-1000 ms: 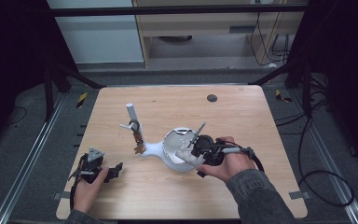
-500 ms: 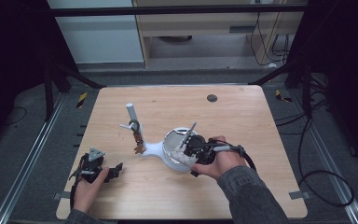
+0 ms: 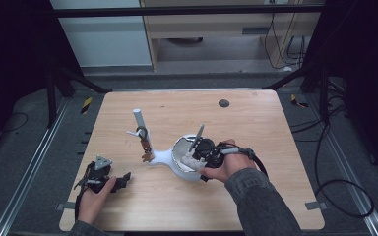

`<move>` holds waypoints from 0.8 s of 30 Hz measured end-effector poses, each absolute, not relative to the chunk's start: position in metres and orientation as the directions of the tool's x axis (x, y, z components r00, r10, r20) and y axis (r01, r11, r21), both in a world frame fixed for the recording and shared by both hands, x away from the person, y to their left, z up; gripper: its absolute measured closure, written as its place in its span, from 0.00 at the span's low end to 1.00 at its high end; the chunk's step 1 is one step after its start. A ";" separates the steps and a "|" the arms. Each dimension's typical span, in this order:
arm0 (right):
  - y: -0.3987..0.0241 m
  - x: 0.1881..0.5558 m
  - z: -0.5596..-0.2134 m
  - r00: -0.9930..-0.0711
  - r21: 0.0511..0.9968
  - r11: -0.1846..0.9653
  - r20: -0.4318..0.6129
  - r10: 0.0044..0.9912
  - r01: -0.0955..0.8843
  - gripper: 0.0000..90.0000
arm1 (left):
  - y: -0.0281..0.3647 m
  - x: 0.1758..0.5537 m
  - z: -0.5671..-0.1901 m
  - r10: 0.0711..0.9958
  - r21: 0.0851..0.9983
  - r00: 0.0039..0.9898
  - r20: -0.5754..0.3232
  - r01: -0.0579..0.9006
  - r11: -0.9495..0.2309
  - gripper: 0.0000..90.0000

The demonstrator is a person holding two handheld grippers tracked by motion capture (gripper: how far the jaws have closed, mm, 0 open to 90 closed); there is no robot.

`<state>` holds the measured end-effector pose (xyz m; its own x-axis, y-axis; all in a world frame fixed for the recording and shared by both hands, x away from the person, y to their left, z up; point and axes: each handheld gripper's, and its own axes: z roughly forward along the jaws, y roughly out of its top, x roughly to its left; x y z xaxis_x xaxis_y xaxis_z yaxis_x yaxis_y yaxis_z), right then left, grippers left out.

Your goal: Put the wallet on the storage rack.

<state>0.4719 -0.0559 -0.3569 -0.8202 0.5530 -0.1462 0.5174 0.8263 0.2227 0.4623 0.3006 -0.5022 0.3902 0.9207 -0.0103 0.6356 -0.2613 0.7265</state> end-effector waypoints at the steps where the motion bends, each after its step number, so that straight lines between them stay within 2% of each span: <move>1: -0.056 0.472 -0.357 -0.820 0.223 0.826 -0.146 0.553 0.517 0.35 | 0.301 0.462 -0.502 0.921 0.726 0.391 -0.010 0.636 -0.262 0.10; 24: -0.039 0.492 -0.369 -0.828 0.206 0.833 -0.136 0.544 0.514 0.35 | 0.301 0.463 -0.503 0.919 0.721 0.395 -0.014 0.640 -0.264 0.10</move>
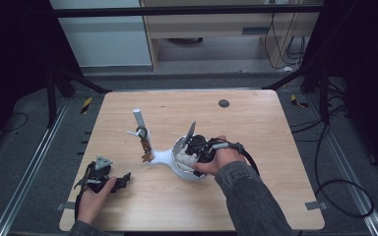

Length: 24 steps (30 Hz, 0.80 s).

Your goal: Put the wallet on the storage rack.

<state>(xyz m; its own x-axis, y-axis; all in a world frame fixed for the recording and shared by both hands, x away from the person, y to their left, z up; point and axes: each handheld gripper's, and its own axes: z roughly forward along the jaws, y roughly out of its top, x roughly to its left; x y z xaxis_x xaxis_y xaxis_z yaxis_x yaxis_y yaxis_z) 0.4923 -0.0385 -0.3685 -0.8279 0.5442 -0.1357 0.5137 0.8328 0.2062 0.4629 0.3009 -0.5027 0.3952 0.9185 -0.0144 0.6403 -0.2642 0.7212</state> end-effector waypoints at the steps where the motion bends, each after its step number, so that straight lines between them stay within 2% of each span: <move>1: -0.038 0.493 -0.369 -0.827 0.205 0.833 -0.138 0.545 0.514 0.35 | 0.301 0.463 -0.503 0.918 0.721 0.395 -0.016 0.641 -0.264 0.10; 24: -0.035 0.501 -0.373 -0.815 0.207 0.823 -0.145 0.561 0.530 0.35 | 0.300 0.463 -0.503 0.915 0.718 0.403 -0.015 0.641 -0.271 0.10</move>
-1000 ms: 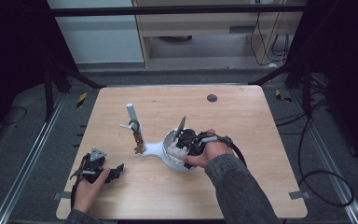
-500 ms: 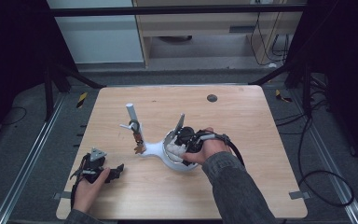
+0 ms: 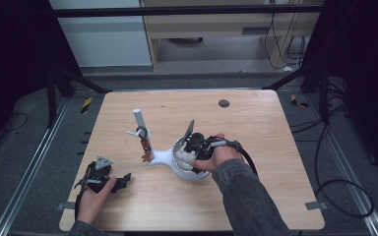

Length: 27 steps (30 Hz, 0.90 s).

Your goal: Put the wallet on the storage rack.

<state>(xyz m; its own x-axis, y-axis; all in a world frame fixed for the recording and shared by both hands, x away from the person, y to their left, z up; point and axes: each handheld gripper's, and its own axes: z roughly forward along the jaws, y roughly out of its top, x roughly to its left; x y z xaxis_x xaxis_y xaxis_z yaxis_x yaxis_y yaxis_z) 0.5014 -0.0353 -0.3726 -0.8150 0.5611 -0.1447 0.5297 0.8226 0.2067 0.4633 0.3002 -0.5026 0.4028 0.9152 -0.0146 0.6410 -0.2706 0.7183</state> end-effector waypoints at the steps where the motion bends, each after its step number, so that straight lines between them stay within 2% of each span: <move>1: -0.036 0.502 -0.373 -0.816 0.206 0.824 -0.146 0.559 0.528 0.34 | 0.300 0.463 -0.503 0.915 0.718 0.403 -0.014 0.641 -0.271 0.10; 27: -0.031 0.512 -0.381 -0.810 0.211 0.817 -0.144 0.568 0.536 0.34 | 0.298 0.464 -0.503 0.908 0.711 0.419 -0.011 0.642 -0.288 0.10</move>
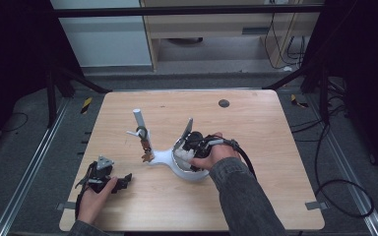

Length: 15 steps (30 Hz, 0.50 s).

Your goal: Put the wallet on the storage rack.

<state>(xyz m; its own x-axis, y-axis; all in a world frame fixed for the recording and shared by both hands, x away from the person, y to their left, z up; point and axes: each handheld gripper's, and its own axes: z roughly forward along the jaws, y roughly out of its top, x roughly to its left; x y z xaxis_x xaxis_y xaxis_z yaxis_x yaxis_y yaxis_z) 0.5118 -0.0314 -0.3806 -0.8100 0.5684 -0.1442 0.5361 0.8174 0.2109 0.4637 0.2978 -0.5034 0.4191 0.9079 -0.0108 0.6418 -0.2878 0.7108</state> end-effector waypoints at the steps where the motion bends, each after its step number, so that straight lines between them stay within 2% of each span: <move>1: -0.031 0.512 -0.381 -0.809 0.212 0.816 -0.142 0.570 0.538 0.34 | 0.298 0.464 -0.503 0.908 0.711 0.420 -0.010 0.642 -0.289 0.10; 15: -0.030 0.515 -0.384 -0.809 0.206 0.815 -0.139 0.572 0.541 0.34 | 0.297 0.464 -0.503 0.905 0.708 0.426 -0.005 0.641 -0.298 0.10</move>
